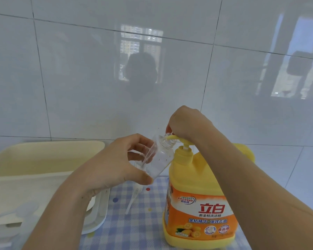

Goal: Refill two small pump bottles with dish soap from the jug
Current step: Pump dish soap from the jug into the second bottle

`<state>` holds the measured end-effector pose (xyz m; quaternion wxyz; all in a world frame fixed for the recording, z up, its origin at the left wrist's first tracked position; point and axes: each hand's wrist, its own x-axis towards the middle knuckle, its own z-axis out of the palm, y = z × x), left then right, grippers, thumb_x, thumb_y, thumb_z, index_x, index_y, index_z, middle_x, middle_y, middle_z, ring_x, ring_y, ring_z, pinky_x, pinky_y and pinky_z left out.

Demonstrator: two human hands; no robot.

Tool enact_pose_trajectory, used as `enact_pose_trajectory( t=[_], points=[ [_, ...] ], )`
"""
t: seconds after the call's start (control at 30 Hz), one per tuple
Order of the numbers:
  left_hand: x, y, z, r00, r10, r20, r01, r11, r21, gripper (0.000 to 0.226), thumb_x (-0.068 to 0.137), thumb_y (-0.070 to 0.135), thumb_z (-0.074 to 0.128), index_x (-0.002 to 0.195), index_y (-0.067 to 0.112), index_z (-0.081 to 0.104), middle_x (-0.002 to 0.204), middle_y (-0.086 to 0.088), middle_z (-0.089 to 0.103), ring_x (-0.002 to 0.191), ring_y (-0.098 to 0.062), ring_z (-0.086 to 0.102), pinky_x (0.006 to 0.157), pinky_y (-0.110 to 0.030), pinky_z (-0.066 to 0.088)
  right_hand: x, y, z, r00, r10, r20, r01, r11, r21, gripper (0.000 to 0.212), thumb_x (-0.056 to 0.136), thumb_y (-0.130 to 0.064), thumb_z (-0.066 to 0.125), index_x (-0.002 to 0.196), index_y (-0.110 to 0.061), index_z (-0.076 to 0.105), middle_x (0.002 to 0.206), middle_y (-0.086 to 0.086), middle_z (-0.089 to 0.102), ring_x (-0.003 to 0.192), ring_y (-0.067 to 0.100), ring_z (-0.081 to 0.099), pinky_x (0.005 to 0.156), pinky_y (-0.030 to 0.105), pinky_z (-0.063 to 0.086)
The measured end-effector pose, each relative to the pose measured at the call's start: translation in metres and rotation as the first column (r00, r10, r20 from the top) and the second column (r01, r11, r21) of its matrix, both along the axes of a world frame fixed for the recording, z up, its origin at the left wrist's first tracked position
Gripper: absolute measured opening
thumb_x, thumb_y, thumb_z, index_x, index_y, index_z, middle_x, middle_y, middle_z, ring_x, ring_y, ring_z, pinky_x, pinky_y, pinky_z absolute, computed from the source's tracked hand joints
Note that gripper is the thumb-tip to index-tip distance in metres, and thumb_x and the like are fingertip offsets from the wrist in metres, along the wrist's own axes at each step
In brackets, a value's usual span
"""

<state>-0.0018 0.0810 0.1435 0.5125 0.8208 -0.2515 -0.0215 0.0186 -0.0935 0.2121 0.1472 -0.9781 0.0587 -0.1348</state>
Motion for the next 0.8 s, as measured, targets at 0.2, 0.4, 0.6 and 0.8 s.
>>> enact_pose_trajectory(
  t=[0.2,0.4,0.6,0.8],
  points=[
    [-0.003,0.005,0.001,1.000,0.028,0.007,-0.029,0.997,0.065,0.061,0.049,0.007,0.090,0.097,0.037,0.067,0.096,0.015,0.071,0.092,-0.003,0.068,0.087,-0.036,0.057,0.009,0.000,-0.018,0.999,-0.007,0.036,0.006,0.999,0.032,0.032,0.084,-0.008,0.038,0.093,-0.016,0.067,0.093,0.003,0.062,0.079,0.024,0.055,0.067,0.032,0.045],
    [-0.003,0.005,0.001,1.000,0.010,-0.014,-0.009,0.998,0.063,0.060,0.053,0.004,0.090,0.097,0.039,0.067,0.096,0.017,0.070,0.092,-0.002,0.068,0.086,-0.034,0.057,0.015,-0.003,-0.018,0.999,0.001,0.033,-0.001,1.000,-0.004,0.037,0.083,-0.008,0.037,0.099,-0.016,0.070,0.094,0.001,0.062,0.069,0.018,0.052,0.060,0.030,0.042],
    [-0.006,0.004,0.001,0.998,-0.016,-0.056,0.017,1.000,0.018,0.058,0.057,0.002,0.088,0.100,0.034,0.065,0.101,0.011,0.070,0.094,-0.005,0.068,0.067,-0.018,0.052,0.016,-0.002,-0.011,0.999,0.001,0.046,0.001,0.999,-0.043,0.033,0.083,-0.010,0.040,0.096,-0.015,0.070,0.090,-0.001,0.063,0.067,0.016,0.054,0.060,0.029,0.045],
    [-0.009,-0.002,0.005,0.999,-0.011,-0.043,0.009,0.999,-0.045,0.054,0.061,0.004,0.087,0.097,0.035,0.062,0.104,0.010,0.070,0.097,-0.003,0.067,0.044,-0.007,0.041,0.012,-0.002,0.008,0.995,-0.018,0.094,0.019,1.000,-0.019,0.034,0.080,-0.007,0.041,0.093,-0.017,0.071,0.094,0.000,0.069,0.083,0.020,0.064,0.068,0.031,0.051]
  ],
)
